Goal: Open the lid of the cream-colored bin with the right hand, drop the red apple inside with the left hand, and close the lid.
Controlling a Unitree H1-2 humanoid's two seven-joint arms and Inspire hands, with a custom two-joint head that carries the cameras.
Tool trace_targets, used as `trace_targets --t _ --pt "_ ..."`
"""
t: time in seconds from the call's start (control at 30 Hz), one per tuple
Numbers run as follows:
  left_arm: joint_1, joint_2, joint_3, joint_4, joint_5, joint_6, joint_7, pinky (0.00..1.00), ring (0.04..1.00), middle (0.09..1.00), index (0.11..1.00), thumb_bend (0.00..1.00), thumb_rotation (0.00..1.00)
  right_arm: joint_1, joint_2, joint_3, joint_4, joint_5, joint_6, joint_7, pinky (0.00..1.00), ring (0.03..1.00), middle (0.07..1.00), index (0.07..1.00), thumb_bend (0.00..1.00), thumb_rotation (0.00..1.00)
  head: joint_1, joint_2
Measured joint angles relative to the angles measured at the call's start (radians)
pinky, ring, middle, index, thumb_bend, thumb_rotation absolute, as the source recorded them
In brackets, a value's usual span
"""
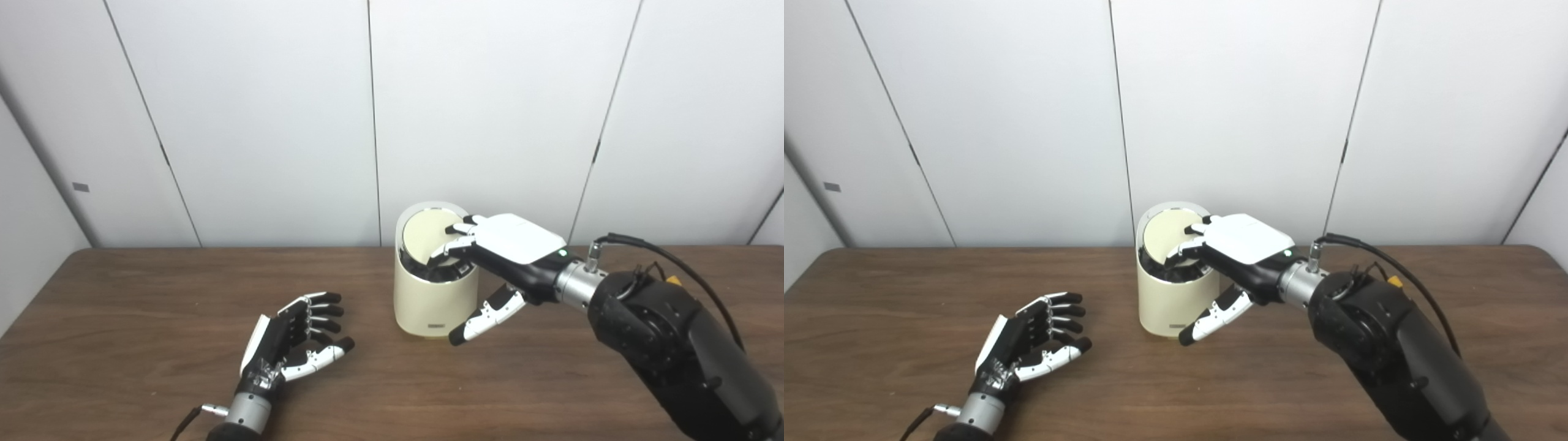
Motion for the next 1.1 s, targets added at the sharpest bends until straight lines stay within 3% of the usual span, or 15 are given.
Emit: trace_targets --t 0.17,0.27,0.37,0.47,0.6,0.7,0.83,0.93,1.1 --pt "0.0 0.0 0.0 0.0 0.0 0.0 -0.001 0.53 0.615 0.683 0.733 0.67 0.09 0.024 0.032 -0.041 0.005 0.005 -0.005 -0.063 0.98 0.947 0.801 0.804 0.66 0.56 0.0 0.0" --pt "0.0 0.0 -0.002 0.0 0.0 0.0 -0.001 0.53 0.617 0.685 0.737 0.67 0.09 0.024 0.055 -0.088 0.004 0.004 -0.001 -0.113 0.91 0.935 0.829 0.833 0.67 0.51 0.0 0.0" --pt "0.0 0.0 -0.001 0.0 0.0 0.0 -0.002 0.52 0.608 0.681 0.738 0.68 0.1 0.025 0.074 -0.111 0.004 -0.009 -0.001 -0.156 0.75 0.865 0.854 0.868 0.65 0.45 0.002 -0.003" --pt "0.0 0.0 -0.001 0.0 0.0 0.0 -0.003 0.52 0.612 0.686 0.738 0.67 0.09 0.028 0.089 -0.133 0.004 -0.001 0.004 -0.18 0.68 0.843 0.872 0.88 0.66 0.42 0.002 -0.003" --pt "0.0 0.0 -0.001 -0.002 0.0 0.0 -0.002 0.52 0.615 0.688 0.738 0.67 0.1 0.058 0.111 -0.191 0.011 0.053 0.027 -0.201 0.67 0.841 0.891 0.883 0.68 0.36 0.008 -0.005" --pt "0.002 0.0 -0.003 -0.014 0.0 0.0 -0.003 0.54 0.616 0.691 0.739 0.67 0.1 0.1 0.115 -0.228 0.025 0.137 0.055 -0.2 0.73 0.858 0.912 0.907 0.71 0.29 0.006 -0.005" --pt "0.003 0.0 -0.004 -0.02 -0.002 0.0 -0.008 0.53 0.616 0.695 0.743 0.68 0.13 0.16 0.115 -0.269 0.036 0.239 0.089 -0.199 0.68 0.841 0.907 0.914 0.74 0.31 0.006 -0.005" --pt "0.004 0.0 -0.003 -0.023 -0.008 0.0 -0.01 0.53 0.613 0.695 0.739 0.69 0.14 0.212 0.116 -0.292 0.045 0.291 0.101 -0.205 0.71 0.848 0.908 0.912 0.76 0.32 0.006 -0.002" --pt "0.004 0.002 -0.002 -0.026 -0.013 0.0 -0.015 0.54 0.621 0.7 0.745 0.69 0.14 0.287 0.129 -0.295 0.051 0.303 0.122 -0.242 0.69 0.847 0.907 0.916 0.76 0.36 -0.003 -0.005"
